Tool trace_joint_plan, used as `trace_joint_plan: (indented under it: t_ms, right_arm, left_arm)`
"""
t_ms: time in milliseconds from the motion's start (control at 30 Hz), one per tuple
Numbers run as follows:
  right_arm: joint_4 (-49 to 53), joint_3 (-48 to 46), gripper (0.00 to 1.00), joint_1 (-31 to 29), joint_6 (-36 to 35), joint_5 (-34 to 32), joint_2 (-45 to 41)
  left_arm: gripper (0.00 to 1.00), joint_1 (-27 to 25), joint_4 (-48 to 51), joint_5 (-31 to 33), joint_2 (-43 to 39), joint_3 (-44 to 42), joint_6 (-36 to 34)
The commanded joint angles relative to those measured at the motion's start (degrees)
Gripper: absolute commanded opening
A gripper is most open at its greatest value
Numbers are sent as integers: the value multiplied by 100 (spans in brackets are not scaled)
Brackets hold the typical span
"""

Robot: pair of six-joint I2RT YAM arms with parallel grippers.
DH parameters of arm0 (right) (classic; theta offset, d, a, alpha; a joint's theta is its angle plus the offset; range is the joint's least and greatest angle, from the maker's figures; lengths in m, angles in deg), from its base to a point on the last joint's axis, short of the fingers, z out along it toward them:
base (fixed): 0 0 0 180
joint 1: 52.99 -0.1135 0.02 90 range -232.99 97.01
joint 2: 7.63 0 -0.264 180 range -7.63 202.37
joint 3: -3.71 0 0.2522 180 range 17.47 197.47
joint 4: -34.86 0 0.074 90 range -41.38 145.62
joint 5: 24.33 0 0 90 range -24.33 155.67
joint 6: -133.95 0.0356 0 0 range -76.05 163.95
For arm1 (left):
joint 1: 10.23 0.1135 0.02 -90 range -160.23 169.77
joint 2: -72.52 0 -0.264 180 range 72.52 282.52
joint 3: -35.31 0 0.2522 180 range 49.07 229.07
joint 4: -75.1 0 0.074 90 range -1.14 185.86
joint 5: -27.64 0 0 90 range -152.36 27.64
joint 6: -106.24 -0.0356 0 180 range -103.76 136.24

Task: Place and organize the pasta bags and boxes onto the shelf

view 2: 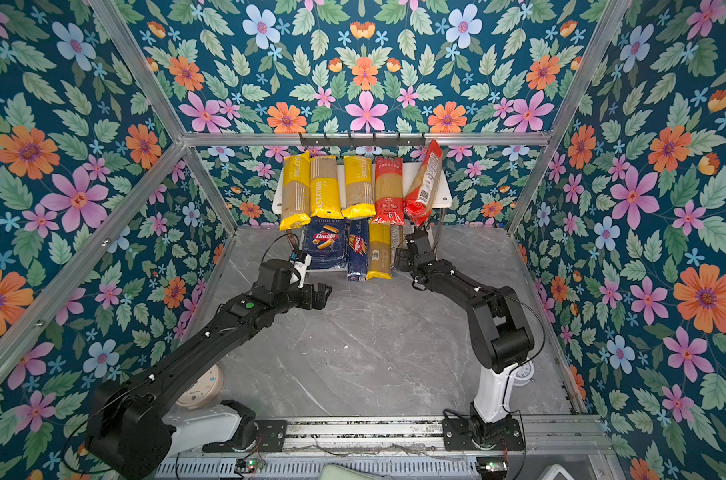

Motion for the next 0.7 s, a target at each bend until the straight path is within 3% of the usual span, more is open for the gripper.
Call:
trace_joint_plan:
  t_ms: [0,200,233,267,667]
  right_arm:
    - [-172,-327,82,-12,136,-5,-288]
    - [-38,-1108,86,-44,255,-60,-1178]
    - [26,-1270,89,-63,285,-84,-1373]
    - [98,-1391,99,-71,304,-79,-1552]
    - [2466,-2045,99,-208,56,-534,-4070]
  left_arm:
    - [99,6,-154,-15,-106,-77,6]
    - [99,10,-200,151,-306,-247,88]
    - [99,8,-231,213,-367,-312,92]
    - [99,10,-258,284,-420,-371,92]
    - [99,153,-708,1930,-1156,-1317,-88]
